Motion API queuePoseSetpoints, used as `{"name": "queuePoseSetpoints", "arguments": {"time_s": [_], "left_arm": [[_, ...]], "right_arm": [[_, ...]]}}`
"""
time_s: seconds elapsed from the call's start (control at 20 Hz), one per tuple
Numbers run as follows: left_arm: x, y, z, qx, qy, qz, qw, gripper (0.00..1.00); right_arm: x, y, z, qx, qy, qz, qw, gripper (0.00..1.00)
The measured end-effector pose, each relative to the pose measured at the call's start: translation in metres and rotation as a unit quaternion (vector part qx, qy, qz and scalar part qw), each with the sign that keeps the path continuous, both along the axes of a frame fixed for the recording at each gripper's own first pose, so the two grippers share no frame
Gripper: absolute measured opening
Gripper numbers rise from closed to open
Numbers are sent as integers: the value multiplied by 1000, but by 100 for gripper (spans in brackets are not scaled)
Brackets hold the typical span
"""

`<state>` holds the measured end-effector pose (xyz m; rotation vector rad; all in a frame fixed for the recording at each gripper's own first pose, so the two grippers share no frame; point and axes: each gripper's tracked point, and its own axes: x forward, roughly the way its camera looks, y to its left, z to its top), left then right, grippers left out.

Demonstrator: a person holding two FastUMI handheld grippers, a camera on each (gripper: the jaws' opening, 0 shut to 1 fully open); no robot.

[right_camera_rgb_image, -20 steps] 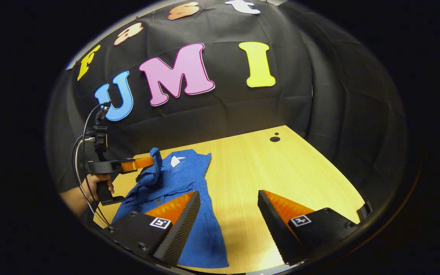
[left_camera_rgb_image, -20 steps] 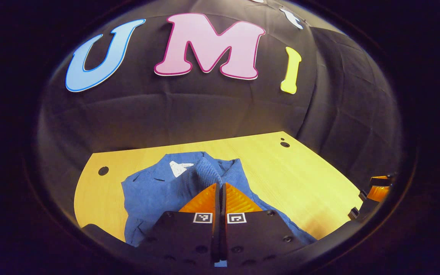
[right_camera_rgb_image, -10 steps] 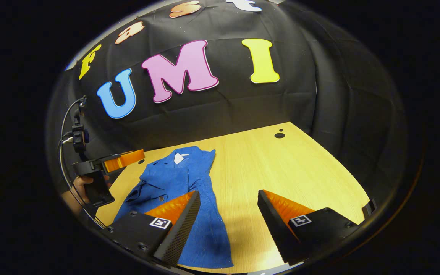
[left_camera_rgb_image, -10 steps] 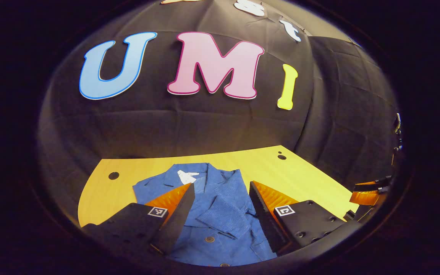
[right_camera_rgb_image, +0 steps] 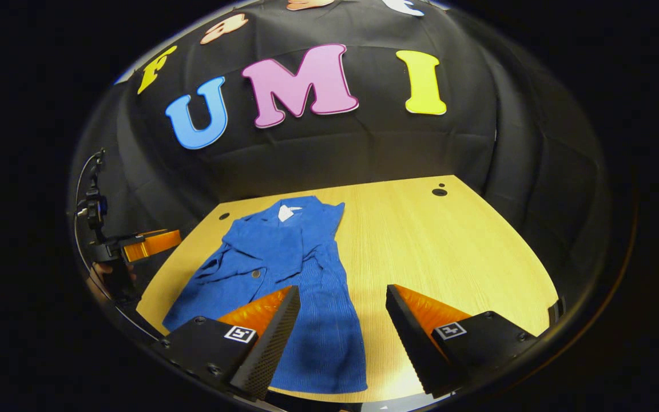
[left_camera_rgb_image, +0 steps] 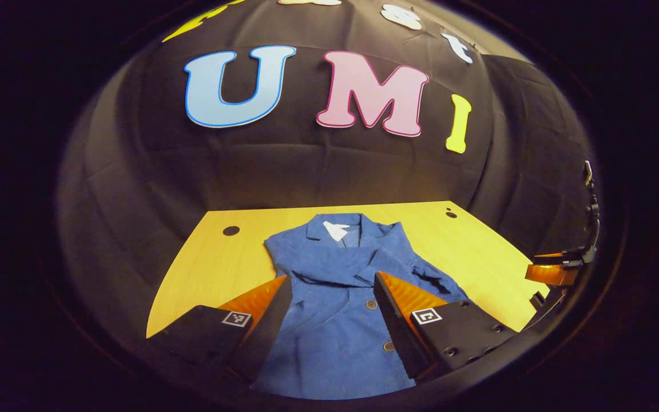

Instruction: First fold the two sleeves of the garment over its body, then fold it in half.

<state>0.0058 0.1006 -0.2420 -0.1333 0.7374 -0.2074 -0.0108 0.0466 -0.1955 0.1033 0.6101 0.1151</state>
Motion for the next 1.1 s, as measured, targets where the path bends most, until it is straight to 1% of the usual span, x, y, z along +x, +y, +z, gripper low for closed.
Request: {"name": "queuePoseSetpoints", "arguments": {"time_s": [0.15, 0.25, 0.3, 0.45, 0.7, 0.75, 0.8, 0.9, 1.0, 1.1], "left_arm": [[-35, 25, -19, 14, 28, 14, 999, 84], [-57, 37, -34, 23, 48, 12, 998, 84], [-69, 42, -41, 26, 59, 12, 998, 84], [-100, 54, -70, 28, 100, 16, 994, 84], [-147, 61, -109, 29, 155, 15, 987, 85], [-155, 61, -117, 30, 167, 14, 985, 87], [-163, 63, -124, 30, 178, 14, 983, 84], [-176, 65, -132, 29, 194, 14, 981, 85], [-181, 66, -140, 29, 205, 15, 978, 85], [-181, 65, -141, 34, 203, 11, 978, 85]], "right_arm": [[-17, 4, -23, -18, 31, 9, 999, 97], [-32, 5, -45, -32, 61, 12, 998, 97], [-39, 5, -60, -39, 78, 15, 996, 97], [-61, 1, -88, -65, 118, 23, 991, 98], [-92, -13, -119, -117, 160, 27, 980, 98], [-98, -15, -126, -127, 172, 30, 976, 98], [-103, -16, -131, -134, 182, 32, 974, 98], [-110, -17, -141, -141, 193, 36, 970, 99], [-113, -17, -148, -144, 204, 39, 968, 99], [-118, -17, -153, -145, 215, 40, 965, 99]]}}
